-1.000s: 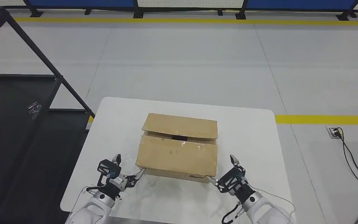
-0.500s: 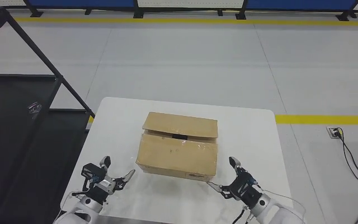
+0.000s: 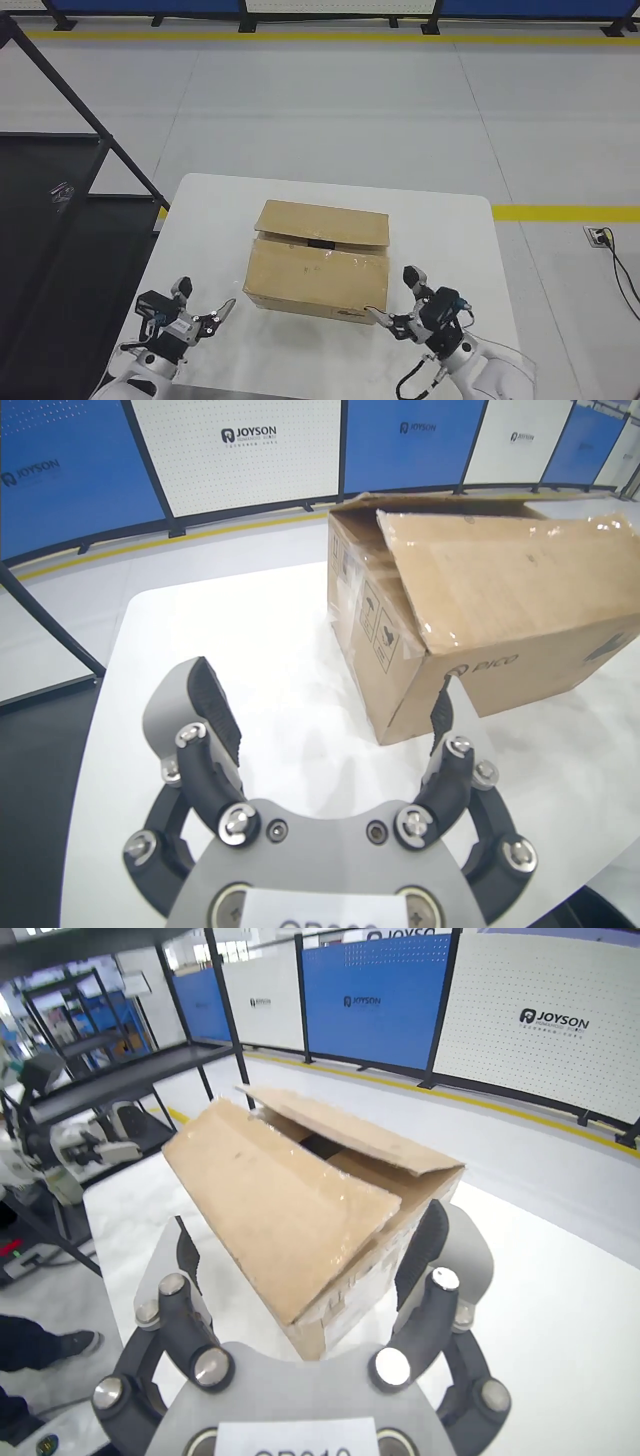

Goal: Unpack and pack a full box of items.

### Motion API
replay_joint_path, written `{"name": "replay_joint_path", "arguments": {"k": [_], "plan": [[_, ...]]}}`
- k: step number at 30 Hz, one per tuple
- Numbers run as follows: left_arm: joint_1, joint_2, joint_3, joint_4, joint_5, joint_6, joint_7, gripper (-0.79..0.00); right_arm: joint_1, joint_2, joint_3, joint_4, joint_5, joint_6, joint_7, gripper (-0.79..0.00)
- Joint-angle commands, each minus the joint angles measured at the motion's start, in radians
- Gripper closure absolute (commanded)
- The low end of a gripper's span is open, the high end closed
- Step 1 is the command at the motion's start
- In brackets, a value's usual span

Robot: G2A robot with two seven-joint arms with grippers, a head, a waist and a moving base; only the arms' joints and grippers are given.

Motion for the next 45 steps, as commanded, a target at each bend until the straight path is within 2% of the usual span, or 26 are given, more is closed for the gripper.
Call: {"name": "replay_joint_path", "arguments": {"k": [1, 5, 15, 19, 23, 28, 33, 37, 45], "plan": [[-0.008, 0.002, -0.018, -0.006, -0.049, -0.031, -0.006, -0.785, 0.040, -0.001, 0.007, 0.039, 0.176, -0.072, 0.015, -0.785], [-0.033, 0.004, -0.053, -0.012, -0.194, -0.103, -0.027, -0.785, 0.127, -0.003, 0.012, 0.127, 0.448, -0.148, 0.096, -0.785], [-0.045, 0.006, -0.063, -0.016, -0.234, -0.120, -0.052, -0.785, 0.127, -0.003, 0.012, 0.127, 0.448, -0.148, 0.096, -0.785], [-0.051, 0.004, -0.051, -0.019, -0.242, -0.116, -0.060, -0.785, 0.140, -0.006, 0.008, 0.159, 0.479, -0.087, 0.118, -0.785], [-0.069, 0.005, -0.048, -0.023, -0.267, -0.128, -0.067, -0.785, 0.195, -0.004, 0.008, 0.229, 0.583, -0.074, 0.233, -0.785], [-0.089, 0.006, -0.050, -0.008, -0.321, -0.157, -0.094, -0.785, 0.253, 0.001, -0.003, 0.306, 0.775, -0.129, 0.423, -0.785], [-0.105, 0.007, -0.044, 0.008, -0.345, -0.175, -0.117, -0.785, 0.324, 0.004, -0.038, 0.393, 1.038, -0.189, 0.639, -0.785], [-0.113, 0.008, -0.042, 0.013, -0.351, -0.181, -0.124, -0.785, 0.377, 0.007, -0.048, 0.455, 1.153, -0.203, 0.737, -0.785], [-0.120, 0.009, -0.036, 0.014, -0.378, -0.198, -0.136, -0.785, 0.394, 0.024, -0.042, 0.472, 1.404, -0.303, 0.989, -0.785]]}}
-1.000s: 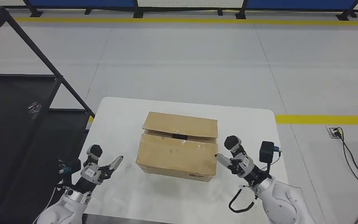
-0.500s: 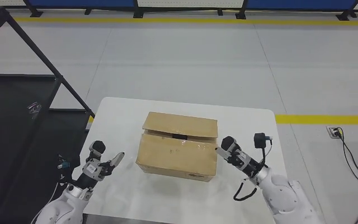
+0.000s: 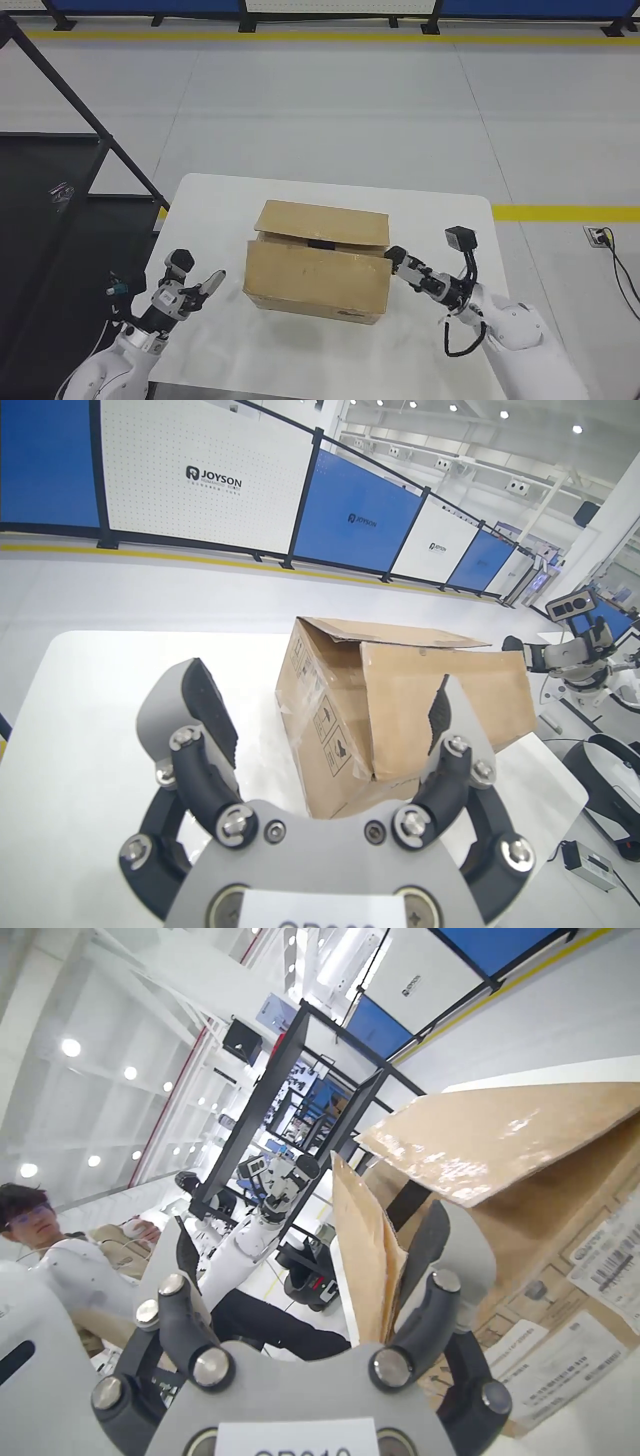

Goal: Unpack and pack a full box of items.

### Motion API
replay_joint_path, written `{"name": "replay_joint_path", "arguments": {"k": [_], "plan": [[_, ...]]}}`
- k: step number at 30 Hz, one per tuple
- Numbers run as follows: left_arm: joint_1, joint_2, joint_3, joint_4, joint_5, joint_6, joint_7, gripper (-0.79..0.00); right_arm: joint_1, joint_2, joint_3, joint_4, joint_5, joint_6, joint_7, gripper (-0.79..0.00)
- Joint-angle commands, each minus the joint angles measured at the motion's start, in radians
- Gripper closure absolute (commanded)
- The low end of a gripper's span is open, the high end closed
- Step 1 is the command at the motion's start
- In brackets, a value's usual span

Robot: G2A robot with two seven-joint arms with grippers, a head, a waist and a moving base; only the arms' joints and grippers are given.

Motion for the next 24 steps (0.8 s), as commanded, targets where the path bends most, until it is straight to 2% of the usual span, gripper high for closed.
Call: {"name": "replay_joint_path", "arguments": {"k": [1, 4, 10, 17, 21, 24], "plan": [[-0.001, 0.000, 0.001, 0.001, -0.008, 0.000, 0.002, -0.785, -0.006, 0.006, 0.002, -0.015, 0.061, -0.025, 0.081, -0.785], [-0.004, -0.001, 0.003, 0.000, -0.026, 0.009, 0.003, -0.785, -0.033, 0.021, -0.006, -0.091, 0.079, -0.016, 0.125, -0.785], [-0.006, 0.002, 0.007, -0.017, -0.024, -0.023, -0.019, -0.785, -0.122, 0.077, -0.043, -0.264, -0.060, -0.043, 0.098, -0.785], [0.015, 0.019, -0.008, -0.022, 0.097, -0.204, -0.084, -0.785, -0.184, 0.148, -0.125, -0.326, -0.342, -0.152, -0.011, -0.785], [0.026, 0.032, -0.016, 0.003, 0.162, -0.309, -0.148, -0.785, -0.179, 0.172, -0.163, -0.315, -0.396, -0.194, -0.053, -0.785], [0.028, 0.038, -0.014, 0.023, 0.201, -0.333, -0.182, -0.785, -0.167, 0.185, -0.184, -0.307, -0.397, -0.209, -0.068, -0.785]]}}
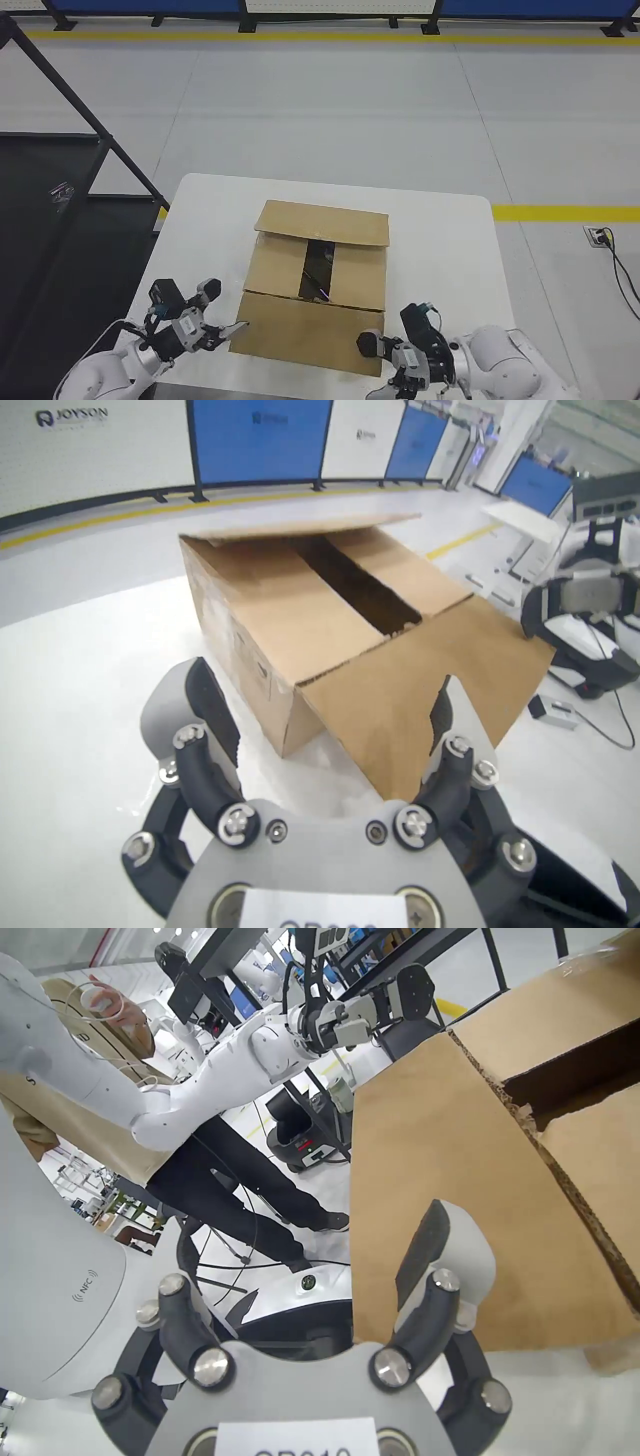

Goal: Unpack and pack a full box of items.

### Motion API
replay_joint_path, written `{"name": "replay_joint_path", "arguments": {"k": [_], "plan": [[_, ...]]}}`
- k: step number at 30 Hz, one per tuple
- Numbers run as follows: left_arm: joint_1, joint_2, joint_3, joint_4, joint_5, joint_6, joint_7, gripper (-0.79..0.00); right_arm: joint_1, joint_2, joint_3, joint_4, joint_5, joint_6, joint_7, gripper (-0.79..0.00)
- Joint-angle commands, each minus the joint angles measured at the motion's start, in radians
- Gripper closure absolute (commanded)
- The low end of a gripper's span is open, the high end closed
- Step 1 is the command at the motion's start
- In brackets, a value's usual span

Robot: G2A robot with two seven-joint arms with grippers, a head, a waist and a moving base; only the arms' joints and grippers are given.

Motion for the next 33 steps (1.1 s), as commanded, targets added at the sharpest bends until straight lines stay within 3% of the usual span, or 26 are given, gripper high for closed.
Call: {"name": "replay_joint_path", "arguments": {"k": [1, 8, 12, 16, 27, 33], "plan": [[-0.003, 0.003, 0.006, 0.010, 0.025, -0.002, -0.021, -0.785, 0.009, 0.006, -0.009, 0.007, 0.014, -0.008, -0.008, -0.785], [-0.020, 0.003, 0.060, 0.026, 0.104, 0.063, -0.028, -0.785, 0.061, -0.001, -0.041, 0.035, 0.314, 0.094, -0.101, -0.785], [-0.027, 0.003, 0.081, 0.034, 0.122, 0.080, -0.019, -0.785, 0.141, -0.014, -0.062, 0.094, 0.558, 0.224, -0.121, -0.785], [-0.027, 0.003, 0.081, 0.034, 0.122, 0.080, -0.019, -0.785, 0.231, -0.038, -0.108, 0.153, 0.689, 0.377, -0.149, -0.785], [-0.027, 0.003, 0.081, 0.034, 0.122, 0.080, -0.019, -0.785, 0.224, -0.039, -0.107, 0.149, 0.676, 0.391, -0.163, -0.785], [-0.027, 0.003, 0.081, 0.034, 0.122, 0.080, -0.019, -0.785, 0.240, -0.056, -0.150, 0.172, 0.669, 0.608, -0.200, -0.785]]}}
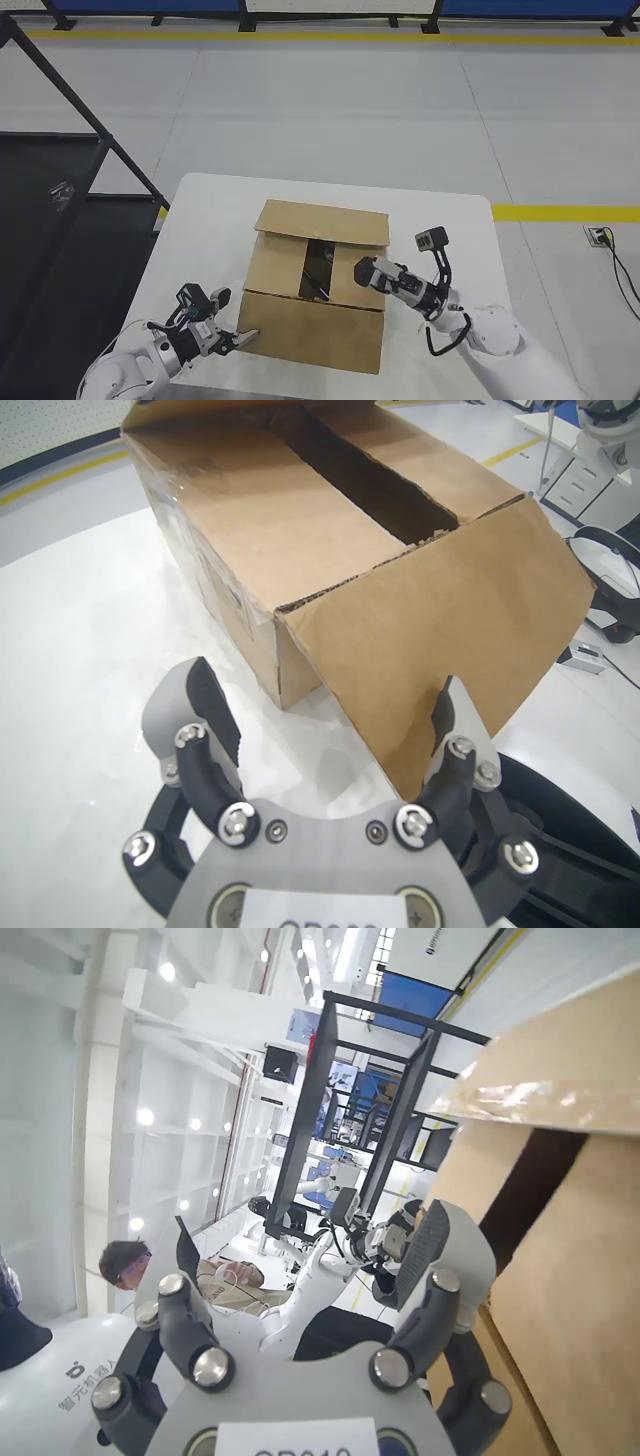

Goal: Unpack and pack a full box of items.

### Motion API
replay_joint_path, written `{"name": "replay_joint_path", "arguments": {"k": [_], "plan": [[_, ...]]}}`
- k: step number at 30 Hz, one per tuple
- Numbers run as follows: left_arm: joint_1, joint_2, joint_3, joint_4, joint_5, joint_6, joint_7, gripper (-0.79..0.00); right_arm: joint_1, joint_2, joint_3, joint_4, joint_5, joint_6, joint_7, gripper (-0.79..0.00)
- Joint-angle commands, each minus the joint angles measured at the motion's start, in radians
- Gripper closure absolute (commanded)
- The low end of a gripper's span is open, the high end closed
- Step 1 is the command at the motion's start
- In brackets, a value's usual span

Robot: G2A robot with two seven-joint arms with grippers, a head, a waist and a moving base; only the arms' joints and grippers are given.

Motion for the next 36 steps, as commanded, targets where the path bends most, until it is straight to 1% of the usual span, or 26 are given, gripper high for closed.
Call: {"name": "replay_joint_path", "arguments": {"k": [1, 4, 7, 8, 15, 21, 22, 24, 26, 36], "plan": [[0.002, 0.000, 0.001, -0.002, -0.001, 0.009, 0.001, -0.785, 0.018, -0.008, -0.009, 0.024, 0.020, 0.056, -0.012, -0.785], [0.006, 0.001, 0.007, -0.011, 0.005, 0.023, 0.004, -0.785, 0.044, -0.022, -0.017, 0.067, 0.101, 0.113, -0.016, -0.785], [0.006, 0.003, 0.009, -0.011, 0.006, 0.027, 0.004, -0.785, 0.075, -0.036, -0.025, 0.112, 0.086, 0.145, -0.098, -0.785], [0.006, 0.003, 0.010, -0.010, 0.006, 0.027, 0.005, -0.785, 0.083, -0.042, -0.031, 0.117, 0.100, 0.146, -0.105, -0.785], [0.011, 0.008, 0.013, -0.002, 0.006, 0.028, 0.021, -0.785, 0.139, -0.079, -0.049, 0.162, 0.059, 0.081, -0.247, -0.785], [0.016, 0.012, 0.015, 0.002, 0.010, 0.029, 0.030, -0.785, 0.216, -0.114, -0.073, 0.180, 0.025, 0.076, -0.340, -0.785], [0.017, 0.012, 0.016, 0.002, 0.011, 0.030, 0.031, -0.785, 0.236, -0.121, -0.074, 0.195, 0.003, 0.067, -0.377, -0.785], [0.019, 0.013, 0.019, 0.000, 0.011, 0.028, 0.035, -0.785, 0.269, -0.139, -0.098, 0.228, -0.070, 0.059, -0.485, -0.785], [0.021, 0.014, 0.021, -0.001, 0.011, 0.026, 0.040, -0.785, 0.288, -0.152, -0.121, 0.246, -0.069, 0.046, -0.472, -0.785], [0.020, 0.019, 0.026, 0.013, -0.022, 0.022, 0.056, -0.785, 0.288, -0.152, -0.121, 0.246, -0.069, 0.046, -0.472, -0.785]]}}
